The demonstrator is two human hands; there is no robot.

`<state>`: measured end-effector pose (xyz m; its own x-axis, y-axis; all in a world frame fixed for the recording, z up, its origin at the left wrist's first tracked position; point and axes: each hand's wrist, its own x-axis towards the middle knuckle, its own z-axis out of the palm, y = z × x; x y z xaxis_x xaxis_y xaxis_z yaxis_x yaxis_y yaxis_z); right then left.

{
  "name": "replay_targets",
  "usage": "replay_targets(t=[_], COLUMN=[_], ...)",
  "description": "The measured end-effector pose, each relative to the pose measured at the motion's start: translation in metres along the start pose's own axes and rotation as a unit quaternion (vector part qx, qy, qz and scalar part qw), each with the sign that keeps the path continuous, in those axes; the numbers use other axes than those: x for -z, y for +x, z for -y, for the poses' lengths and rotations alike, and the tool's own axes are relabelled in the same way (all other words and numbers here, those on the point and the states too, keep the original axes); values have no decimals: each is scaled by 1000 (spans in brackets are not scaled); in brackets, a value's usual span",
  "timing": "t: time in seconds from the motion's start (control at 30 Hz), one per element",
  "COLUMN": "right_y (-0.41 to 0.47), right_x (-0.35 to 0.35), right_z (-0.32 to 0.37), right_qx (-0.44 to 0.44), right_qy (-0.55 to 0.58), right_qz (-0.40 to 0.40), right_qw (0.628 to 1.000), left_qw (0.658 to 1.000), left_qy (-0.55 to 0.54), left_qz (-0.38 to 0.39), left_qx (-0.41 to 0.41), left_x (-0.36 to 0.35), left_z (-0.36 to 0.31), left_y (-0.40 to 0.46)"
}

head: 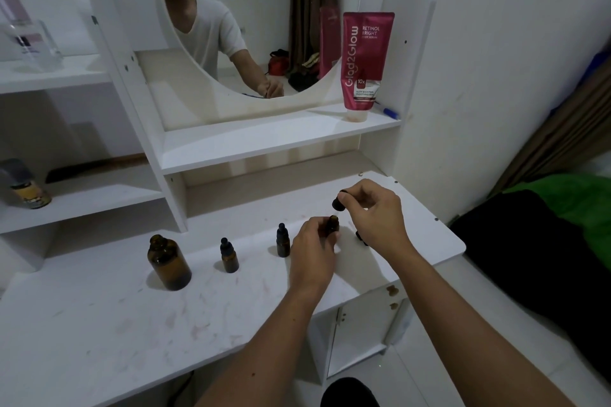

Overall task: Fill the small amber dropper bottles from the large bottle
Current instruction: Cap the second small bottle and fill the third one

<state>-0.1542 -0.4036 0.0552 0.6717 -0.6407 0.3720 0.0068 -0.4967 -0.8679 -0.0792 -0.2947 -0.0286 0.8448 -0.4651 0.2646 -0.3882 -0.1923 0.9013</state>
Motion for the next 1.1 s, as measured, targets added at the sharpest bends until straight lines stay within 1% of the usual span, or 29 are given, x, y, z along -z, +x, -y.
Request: replay_targets(t=[0.1, 0.27, 0.37, 0.47, 0.6, 0.73, 0.8, 0.87, 0.97, 1.1], right_y=[0, -8, -11, -13, -21, -34, -40, -45, -50, -52], right_x=[-3, -1, 6, 12, 8, -13, -30, -49, -79, -117], right_z=[2, 9, 18, 31, 51, 72, 82, 93, 107, 125], right_qx=[9, 34, 55, 70, 91, 68, 56, 63, 81, 78], right_qy=[-11, -16, -16, -19, -4, 43, 70, 97, 135, 177], right_qz=[-7, 11, -15, -47, -64, -39, -13, 5, 35, 65], right_qw=[1000, 999, 998, 996, 994, 996, 996, 993, 987, 979], left_qw=[1000, 1000, 999, 1000, 997, 996, 997, 997, 993, 983], left_qy=[4, 28, 33, 0, -63, -80, -73, -65, -83, -98], left_qz=[1, 7, -3, -3, 21, 34, 25, 7, -36, -98], left_qx=[1, 8, 25, 26, 32, 23, 24, 30, 73, 119], left_x=[-1, 4, 11, 21, 48, 93, 121, 150, 192, 236], left_z=[1, -6, -11, -11, -5, 3, 9, 18, 37, 54], left_y=[-1, -5, -14, -29, -53, -72, -77, -80, -84, -89])
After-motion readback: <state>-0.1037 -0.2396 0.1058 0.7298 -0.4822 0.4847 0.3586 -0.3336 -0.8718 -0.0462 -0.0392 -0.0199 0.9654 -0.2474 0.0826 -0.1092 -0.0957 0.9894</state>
